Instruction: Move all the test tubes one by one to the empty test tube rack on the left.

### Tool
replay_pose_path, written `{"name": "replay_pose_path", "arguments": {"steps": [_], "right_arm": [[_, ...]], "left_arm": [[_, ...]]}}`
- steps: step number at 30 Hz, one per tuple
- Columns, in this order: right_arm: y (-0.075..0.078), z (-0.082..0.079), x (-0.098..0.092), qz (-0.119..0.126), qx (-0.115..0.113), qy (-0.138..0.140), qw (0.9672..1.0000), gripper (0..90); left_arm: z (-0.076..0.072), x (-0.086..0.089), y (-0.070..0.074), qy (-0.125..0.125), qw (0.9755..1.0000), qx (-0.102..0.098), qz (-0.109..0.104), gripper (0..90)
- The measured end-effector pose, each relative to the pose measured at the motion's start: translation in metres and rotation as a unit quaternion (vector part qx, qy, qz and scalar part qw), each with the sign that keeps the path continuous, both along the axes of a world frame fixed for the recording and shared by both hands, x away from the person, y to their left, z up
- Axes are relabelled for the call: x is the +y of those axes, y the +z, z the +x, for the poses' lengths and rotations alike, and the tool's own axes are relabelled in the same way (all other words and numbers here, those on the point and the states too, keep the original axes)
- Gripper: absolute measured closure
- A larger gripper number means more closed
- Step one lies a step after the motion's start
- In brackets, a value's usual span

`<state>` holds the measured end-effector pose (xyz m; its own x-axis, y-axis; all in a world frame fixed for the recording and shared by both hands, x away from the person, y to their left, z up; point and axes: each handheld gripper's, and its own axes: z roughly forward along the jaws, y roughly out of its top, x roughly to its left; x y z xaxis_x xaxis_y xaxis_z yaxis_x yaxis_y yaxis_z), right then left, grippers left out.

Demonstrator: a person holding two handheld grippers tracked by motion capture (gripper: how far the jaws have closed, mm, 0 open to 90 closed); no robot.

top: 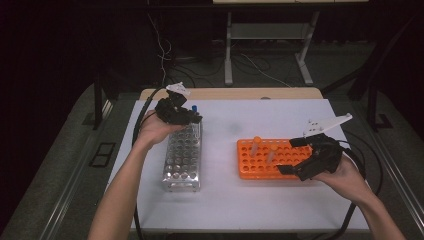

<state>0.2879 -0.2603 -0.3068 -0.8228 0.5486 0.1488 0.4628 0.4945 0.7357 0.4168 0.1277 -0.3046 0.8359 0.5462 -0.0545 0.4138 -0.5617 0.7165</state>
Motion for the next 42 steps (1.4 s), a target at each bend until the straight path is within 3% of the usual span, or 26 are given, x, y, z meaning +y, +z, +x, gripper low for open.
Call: {"name": "replay_pose_path", "arguments": {"steps": [8,18,32,36,42], "right_arm": [[0.0,-0.001,0.001,0.002,-0.001,0.005,1.0,0.4],[-0.002,0.0,0.004,0.0,0.0,0.009,1.0,0.4],[-0.018,0.003,-0.004,0.006,0.011,-0.011,0.9999,0.4],[-0.024,0.005,-0.007,0.007,0.015,-0.015,0.9997,0.4],[-0.033,0.009,-0.009,0.002,0.023,-0.023,0.9995,0.4]], "left_arm": [[0.003,0.009,-0.009,0.016,0.9998,-0.001,-0.006,74.7],[0.003,0.012,-0.029,0.019,0.9997,0.006,-0.017,74.6],[0.001,0.02,-0.042,0.023,0.9991,0.016,-0.032,73.5],[0.0,0.021,-0.043,0.021,0.9986,0.029,-0.039,69.9],[-0.005,0.02,-0.039,0.019,0.9978,0.047,-0.043,56.6]]}}
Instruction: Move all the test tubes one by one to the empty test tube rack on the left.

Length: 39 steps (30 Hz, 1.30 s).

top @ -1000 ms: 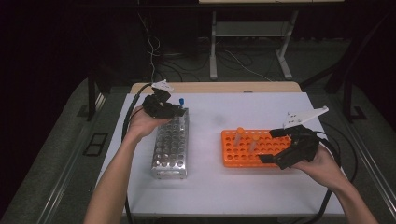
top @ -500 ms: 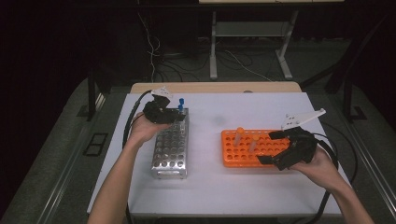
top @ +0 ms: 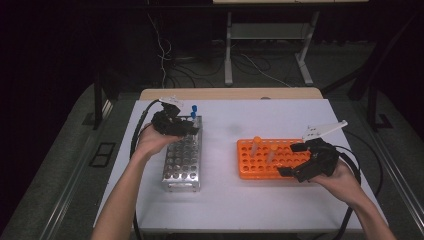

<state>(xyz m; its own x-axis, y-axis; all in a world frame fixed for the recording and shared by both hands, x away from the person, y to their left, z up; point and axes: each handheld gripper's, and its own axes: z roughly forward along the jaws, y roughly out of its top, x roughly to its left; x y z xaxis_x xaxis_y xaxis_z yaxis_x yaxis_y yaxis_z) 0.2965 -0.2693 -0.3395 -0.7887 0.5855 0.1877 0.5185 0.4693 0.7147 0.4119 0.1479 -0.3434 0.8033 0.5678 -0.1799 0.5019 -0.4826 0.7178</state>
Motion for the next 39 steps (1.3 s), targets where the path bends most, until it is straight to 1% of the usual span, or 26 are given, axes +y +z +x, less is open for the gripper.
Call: {"name": "replay_pose_path", "arguments": {"steps": [4,9,12,16,20,28,29,30,32,34,35,36,38,39], "right_arm": [[-0.007,0.004,0.0,-0.004,0.004,-0.005,1.0,0.4],[-0.015,0.009,0.0,-0.007,0.008,-0.007,0.9999,0.4],[-0.02,0.012,0.001,-0.012,0.008,-0.01,0.9998,0.5],[-0.024,0.017,0.005,-0.019,0.008,-0.007,0.9998,0.4],[-0.027,0.02,0.01,-0.025,0.006,-0.004,0.9997,0.5],[-0.032,0.023,0.017,-0.034,0.004,0.003,0.9994,0.5],[-0.033,0.023,0.018,-0.035,0.002,0.004,0.9994,1.5],[-0.033,0.023,0.018,-0.035,0.002,0.006,0.9994,6.1],[-0.034,0.024,0.019,-0.037,0.001,0.008,0.9993,6.2],[-0.036,0.025,0.02,-0.047,-0.002,0.004,0.9989,6.4],[-0.037,0.026,0.021,-0.05,-0.004,0.005,0.9987,9.5],[-0.038,0.026,0.021,-0.049,-0.005,0.004,0.9988,14.6],[-0.039,0.027,0.022,-0.052,-0.008,0.002,0.9986,14.6],[-0.04,0.027,0.022,-0.055,-0.007,0.001,0.9984,15.1]], "left_arm": [[-0.006,0.001,0.006,0.003,1.0,0.005,-0.002,48.5],[-0.016,0.004,0.015,0.004,1.0,0.002,-0.007,40.5],[-0.024,0.004,0.019,0.004,0.9999,-0.001,-0.014,36.5],[-0.037,0.003,0.02,0.004,0.9999,-0.004,-0.011,29.4],[-0.048,0.001,0.021,-0.002,0.9999,-0.005,-0.009,24.1],[-0.068,-0.001,0.021,-0.008,0.9998,-0.01,-0.017,15.7],[-0.07,-0.001,0.021,-0.01,0.9997,-0.011,-0.019,14.7],[-0.072,-0.001,0.021,-0.009,0.9997,-0.011,-0.021,13.7],[-0.076,0.0,0.02,-0.006,0.9996,-0.012,-0.026,11.8],[-0.08,-0.001,0.017,-0.007,0.9996,-0.009,-0.027,6.8],[-0.082,-0.001,0.016,-0.006,0.9995,-0.011,-0.028,4.7],[-0.084,-0.001,0.015,-0.005,0.9996,-0.01,-0.027,3.1],[-0.088,-0.002,0.012,-0.004,0.9996,-0.007,-0.025,0.0],[-0.089,-0.002,0.01,-0.005,0.9997,-0.008,-0.025,0.0]]}}
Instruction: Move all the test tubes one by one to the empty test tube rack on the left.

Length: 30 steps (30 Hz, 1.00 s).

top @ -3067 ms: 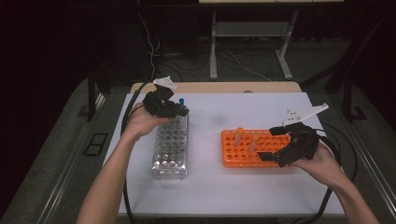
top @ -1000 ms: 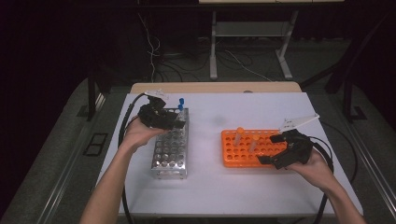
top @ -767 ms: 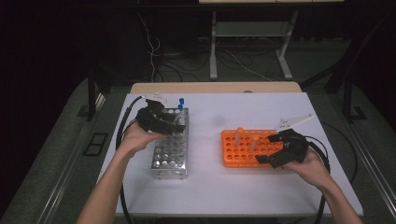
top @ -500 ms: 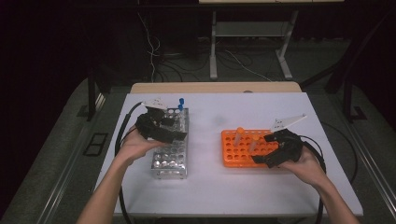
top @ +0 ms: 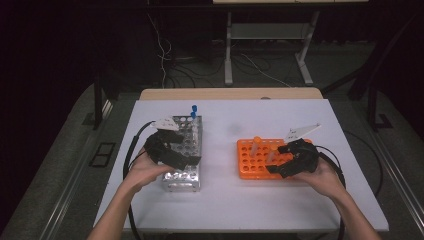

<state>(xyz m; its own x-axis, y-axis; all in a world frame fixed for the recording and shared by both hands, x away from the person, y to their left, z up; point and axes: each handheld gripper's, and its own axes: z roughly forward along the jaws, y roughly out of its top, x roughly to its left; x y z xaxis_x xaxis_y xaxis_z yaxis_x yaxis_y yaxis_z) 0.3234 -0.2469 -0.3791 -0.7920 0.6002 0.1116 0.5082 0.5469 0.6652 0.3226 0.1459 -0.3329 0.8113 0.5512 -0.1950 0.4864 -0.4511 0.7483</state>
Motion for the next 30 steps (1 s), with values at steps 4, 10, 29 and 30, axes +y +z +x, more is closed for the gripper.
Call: {"name": "replay_pose_path", "arguments": {"steps": [4,10,29,30], "right_arm": [[-0.002,0.0,0.002,-0.008,-0.007,0.003,0.9999,23.9],[-0.006,0.003,0.007,-0.02,-0.014,-0.001,0.9997,39.5],[-0.013,0.005,0.014,-0.027,-0.037,-0.012,0.9989,73.9],[-0.012,0.006,0.014,-0.026,-0.039,-0.011,0.9989,74.0]], "left_arm": [[-0.006,0.001,-0.004,-0.002,1.0,0.001,-0.002,0.0],[-0.014,0.001,-0.009,-0.006,1.0,0.001,-0.001,0.0],[-0.022,-0.004,-0.011,-0.021,0.9998,-0.003,0.001,0.0],[-0.022,-0.004,-0.01,-0.021,0.9998,-0.004,0.001,0.0]]}}
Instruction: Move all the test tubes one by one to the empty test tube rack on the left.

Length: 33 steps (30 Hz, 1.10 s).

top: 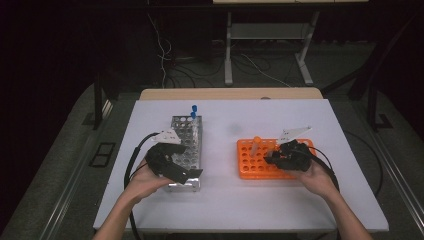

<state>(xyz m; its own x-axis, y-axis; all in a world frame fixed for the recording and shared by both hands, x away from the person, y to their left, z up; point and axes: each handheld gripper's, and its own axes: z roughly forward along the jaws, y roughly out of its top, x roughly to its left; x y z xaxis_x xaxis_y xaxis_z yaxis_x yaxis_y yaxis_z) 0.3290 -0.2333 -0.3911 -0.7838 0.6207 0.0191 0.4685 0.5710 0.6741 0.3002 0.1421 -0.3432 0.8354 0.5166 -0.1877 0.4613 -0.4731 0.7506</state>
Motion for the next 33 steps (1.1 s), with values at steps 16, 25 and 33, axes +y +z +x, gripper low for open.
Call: {"name": "replay_pose_path", "arguments": {"steps": [16,25,33], "right_arm": [[0.031,-0.003,-0.014,0.031,0.007,-0.002,0.9995,74.0],[0.051,-0.008,-0.018,0.038,0.014,0.008,0.9991,74.0],[0.072,-0.014,-0.006,0.037,0.015,0.039,0.9985,74.0]], "left_arm": [[0.0,0.001,0.005,-0.004,1.0,-0.006,-0.002,0.0],[-0.001,-0.002,0.01,-0.012,0.9999,-0.01,-0.001,0.0],[-0.001,-0.008,0.014,-0.023,0.9996,-0.015,-0.001,0.0]]}}
